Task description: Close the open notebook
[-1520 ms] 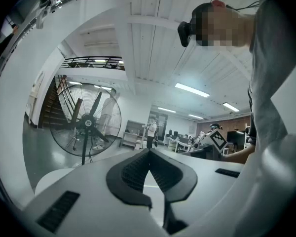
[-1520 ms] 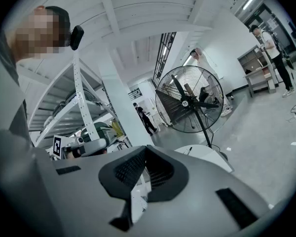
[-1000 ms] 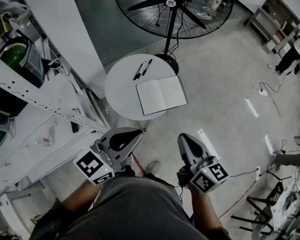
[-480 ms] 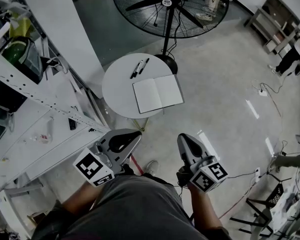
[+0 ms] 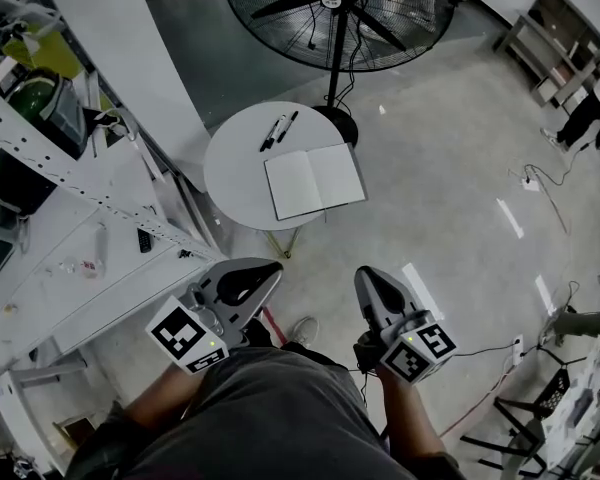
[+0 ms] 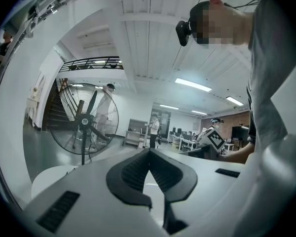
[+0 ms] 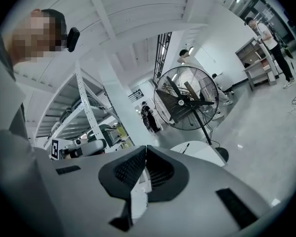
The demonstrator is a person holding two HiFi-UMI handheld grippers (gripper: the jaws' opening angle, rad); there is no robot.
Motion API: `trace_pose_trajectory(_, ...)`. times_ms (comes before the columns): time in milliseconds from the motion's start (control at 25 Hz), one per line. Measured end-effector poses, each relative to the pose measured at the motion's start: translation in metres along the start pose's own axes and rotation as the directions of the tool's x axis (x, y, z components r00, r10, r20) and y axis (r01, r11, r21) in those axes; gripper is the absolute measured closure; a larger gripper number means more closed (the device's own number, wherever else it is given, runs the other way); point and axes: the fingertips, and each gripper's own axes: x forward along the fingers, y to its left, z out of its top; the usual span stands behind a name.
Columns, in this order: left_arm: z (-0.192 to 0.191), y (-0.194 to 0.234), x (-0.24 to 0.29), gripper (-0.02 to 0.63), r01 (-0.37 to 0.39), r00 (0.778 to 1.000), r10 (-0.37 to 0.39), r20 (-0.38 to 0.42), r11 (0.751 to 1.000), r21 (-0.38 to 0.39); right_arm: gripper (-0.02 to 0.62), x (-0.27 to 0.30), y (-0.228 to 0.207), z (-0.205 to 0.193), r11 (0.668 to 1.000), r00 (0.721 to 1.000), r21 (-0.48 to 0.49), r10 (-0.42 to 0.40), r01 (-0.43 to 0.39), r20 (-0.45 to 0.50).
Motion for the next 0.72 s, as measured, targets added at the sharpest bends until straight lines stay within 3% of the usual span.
trace_pose_trajectory(720, -0.007, 0.015, 0.024, 0.591, -0.016, 1.0, 0.016, -0.004, 1.0, -0.021, 0.574, 0.013, -0.028, 0.005, 1.0, 0.999, 0.008, -0.004, 0.004, -0.035)
